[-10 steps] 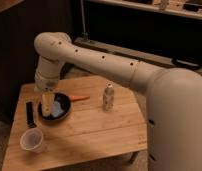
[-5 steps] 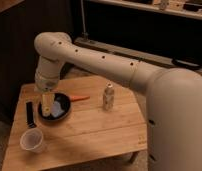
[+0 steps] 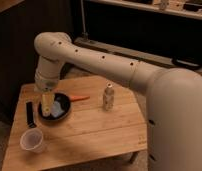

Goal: Place the eraser in the ceramic cup

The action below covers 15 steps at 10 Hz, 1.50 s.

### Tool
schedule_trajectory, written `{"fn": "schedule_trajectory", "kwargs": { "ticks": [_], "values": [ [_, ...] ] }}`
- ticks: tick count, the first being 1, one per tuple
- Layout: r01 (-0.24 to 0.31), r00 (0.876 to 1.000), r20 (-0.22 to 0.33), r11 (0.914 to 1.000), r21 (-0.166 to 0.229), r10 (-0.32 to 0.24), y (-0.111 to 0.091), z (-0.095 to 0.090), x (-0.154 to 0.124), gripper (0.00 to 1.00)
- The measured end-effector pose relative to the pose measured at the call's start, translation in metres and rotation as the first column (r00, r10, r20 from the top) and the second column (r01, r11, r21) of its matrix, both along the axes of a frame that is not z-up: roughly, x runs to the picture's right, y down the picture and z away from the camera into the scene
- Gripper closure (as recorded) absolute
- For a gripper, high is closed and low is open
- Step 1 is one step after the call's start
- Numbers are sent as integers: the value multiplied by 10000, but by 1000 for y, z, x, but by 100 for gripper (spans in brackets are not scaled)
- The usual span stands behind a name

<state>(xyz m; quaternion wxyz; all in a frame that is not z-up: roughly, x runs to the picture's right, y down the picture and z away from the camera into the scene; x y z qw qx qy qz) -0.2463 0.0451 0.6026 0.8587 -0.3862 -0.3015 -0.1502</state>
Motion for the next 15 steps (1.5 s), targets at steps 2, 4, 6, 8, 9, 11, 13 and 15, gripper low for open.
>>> {"fn": "schedule_trajectory", "kwargs": {
  "ticks": [2, 4, 6, 8, 9, 11, 13, 15],
  "values": [
    [0, 10000, 1, 10000, 0, 0, 0, 0, 0, 20],
    [1, 10000, 2, 10000, 1, -1, 0, 0, 0, 20],
    [3, 10000, 3, 10000, 1, -3, 0, 0, 0, 20],
    [3, 10000, 2, 10000, 0, -3, 0, 0, 0, 20],
    [3, 10000, 3, 10000, 1, -3, 0, 0, 0, 20],
    [3, 10000, -11, 10000, 19, -2, -1, 1, 0, 20],
    [228, 9997, -90, 9981, 578, -223, -8, 13, 7, 20],
    [608, 9981, -132, 9868, 1501, -595, -30, 36, 21, 20]
  ]
}}
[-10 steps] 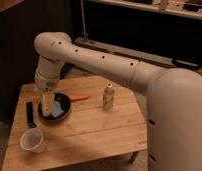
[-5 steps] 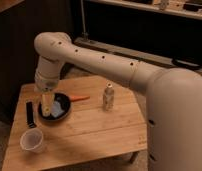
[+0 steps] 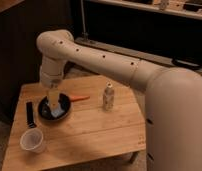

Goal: Place the eraser in the ceramic cup

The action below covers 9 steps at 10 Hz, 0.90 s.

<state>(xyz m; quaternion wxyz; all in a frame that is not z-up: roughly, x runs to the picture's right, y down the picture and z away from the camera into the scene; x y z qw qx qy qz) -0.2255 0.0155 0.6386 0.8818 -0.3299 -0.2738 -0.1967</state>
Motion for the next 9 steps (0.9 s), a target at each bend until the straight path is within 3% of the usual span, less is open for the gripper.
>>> {"fn": "schedule_trajectory", "kwargs": {
  "ticks": [1, 2, 4, 9],
  "values": [
    [443, 9990, -73, 9957, 816, -438, -17, 18, 10, 20],
    [931, 9956, -195, 9852, 1438, -912, -30, 33, 12, 20],
    [1417, 9899, -353, 9701, 1969, -1374, -41, 47, 12, 20],
    [1288, 9916, -153, 9714, 1993, -1284, -39, 48, 17, 20]
  ]
}}
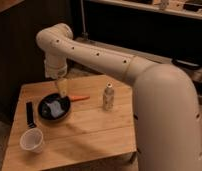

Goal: Place the eraser in the ceramic cup

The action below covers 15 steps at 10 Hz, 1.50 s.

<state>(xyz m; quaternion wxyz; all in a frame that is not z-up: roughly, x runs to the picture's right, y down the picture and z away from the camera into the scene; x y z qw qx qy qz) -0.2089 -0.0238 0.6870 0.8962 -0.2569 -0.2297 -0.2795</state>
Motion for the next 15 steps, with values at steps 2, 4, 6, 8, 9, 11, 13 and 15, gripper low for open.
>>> {"fn": "schedule_trajectory", "kwargs": {
  "ticks": [2, 4, 6, 8, 9, 11, 13, 15],
  "values": [
    [517, 9923, 1075, 9939, 978, -622, 4, 9, 8, 20],
    [1625, 9487, 2300, 9586, 2340, -2170, 3, 6, 0, 20],
    [2674, 8620, 3207, 8896, 3703, -3926, 2, 4, -7, 20],
    [3453, 7673, 3652, 8195, 4574, -5272, 2, 4, -20, 20],
    [3620, 7457, 3662, 7999, 4787, -5566, 1, 6, -20, 20],
    [3771, 7190, 3736, 7805, 4987, -5861, 1, 6, -25, 20],
    [3669, 7353, 3693, 7918, 4883, -5684, -9, 9, -25, 20],
    [3779, 7118, 3732, 7724, 5105, -5950, -26, 16, -44, 20]
  ]
}}
